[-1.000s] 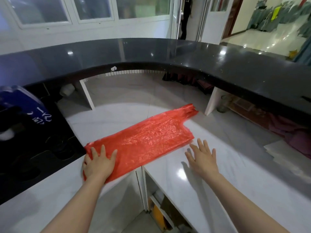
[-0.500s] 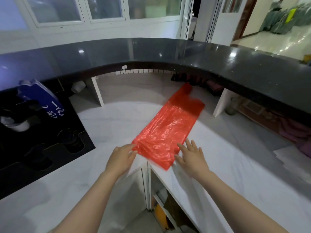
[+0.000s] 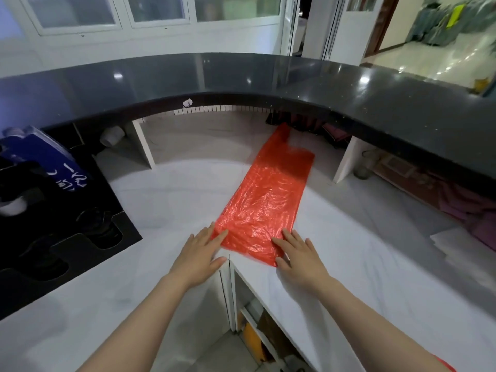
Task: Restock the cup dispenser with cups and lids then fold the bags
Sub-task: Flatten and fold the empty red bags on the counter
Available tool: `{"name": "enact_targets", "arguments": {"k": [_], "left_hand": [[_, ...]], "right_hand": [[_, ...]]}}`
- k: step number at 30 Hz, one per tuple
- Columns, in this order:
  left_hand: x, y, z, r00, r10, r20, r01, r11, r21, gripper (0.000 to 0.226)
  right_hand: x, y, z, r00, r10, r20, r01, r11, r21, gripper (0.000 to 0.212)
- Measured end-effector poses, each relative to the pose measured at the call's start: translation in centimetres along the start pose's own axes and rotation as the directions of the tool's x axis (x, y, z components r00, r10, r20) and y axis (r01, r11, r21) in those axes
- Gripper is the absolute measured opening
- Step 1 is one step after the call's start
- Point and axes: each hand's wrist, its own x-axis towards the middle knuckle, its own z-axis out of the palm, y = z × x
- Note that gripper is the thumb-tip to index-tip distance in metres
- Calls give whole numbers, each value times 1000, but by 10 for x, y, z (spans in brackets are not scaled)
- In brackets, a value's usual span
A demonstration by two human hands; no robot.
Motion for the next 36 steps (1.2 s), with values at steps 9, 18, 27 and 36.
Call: {"name": "enact_targets", "arguments": {"k": [9,18,27,36], "left_hand": [[-8,14,11,983,170,-63,-176,980,-94,59],[-16,9,24,977,203,-63,-200,979,48,63],[-17,10,25,978,205,-39,-200,975,100,64],[-17,11,24,976,213,-51,-210,975,73,61]], "right_hand": [[-3,-6,-19,992,-51,-116,44,997,-58,41],[9,-32,-22,974,-216,63,220,974,-57,45],[24,-47,-17,935,-296,198,328,931,-160,51],[39,-50,-11,942,-242,232,277,951,-136,53]]}}
